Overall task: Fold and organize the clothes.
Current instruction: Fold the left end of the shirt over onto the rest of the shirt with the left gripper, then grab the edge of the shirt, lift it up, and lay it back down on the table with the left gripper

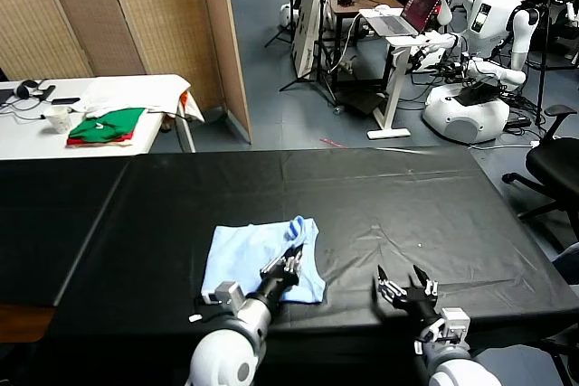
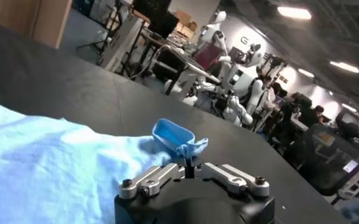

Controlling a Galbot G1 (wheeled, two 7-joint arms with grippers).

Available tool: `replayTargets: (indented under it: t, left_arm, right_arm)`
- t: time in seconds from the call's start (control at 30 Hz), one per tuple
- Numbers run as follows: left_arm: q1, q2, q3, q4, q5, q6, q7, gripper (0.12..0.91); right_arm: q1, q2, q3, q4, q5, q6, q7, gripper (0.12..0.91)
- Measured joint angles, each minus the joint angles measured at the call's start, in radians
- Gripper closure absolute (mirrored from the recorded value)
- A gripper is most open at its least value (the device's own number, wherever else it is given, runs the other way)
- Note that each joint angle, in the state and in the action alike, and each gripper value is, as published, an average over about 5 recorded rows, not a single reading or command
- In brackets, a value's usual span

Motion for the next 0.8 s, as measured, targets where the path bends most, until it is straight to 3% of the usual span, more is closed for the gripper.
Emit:
replayTargets:
  t: [0.17, 0.27, 0.57, 0.8]
  left_arm:
    - [0.011, -0.011, -0.013, -0.019, -0.011, -0.01, 0.009, 0.251]
    - [0.013, 0.003, -0.037, -0.037, 0.037, -0.029, 0.022, 0.153]
    - [0.052, 0.106, -0.165, -0.057, 0.227, -0.121, 0.035, 0.123]
    - [0.086, 0.123, -0.252, -0.046, 0.288, -0.15, 0.031, 0.123]
  right_arm:
    - [0.017, -0.028, -0.033, 0.014, 0.024, -0.006, -0.006, 0.118]
    - [0.032, -0.046, -0.065, 0.02, 0.028, -0.012, -0.009, 0.118]
    - [0.145, -0.074, -0.214, -0.012, 0.001, -0.032, -0.014, 0.118]
    - [0.243, -0.058, -0.326, -0.078, -0.071, -0.058, -0.017, 0.118]
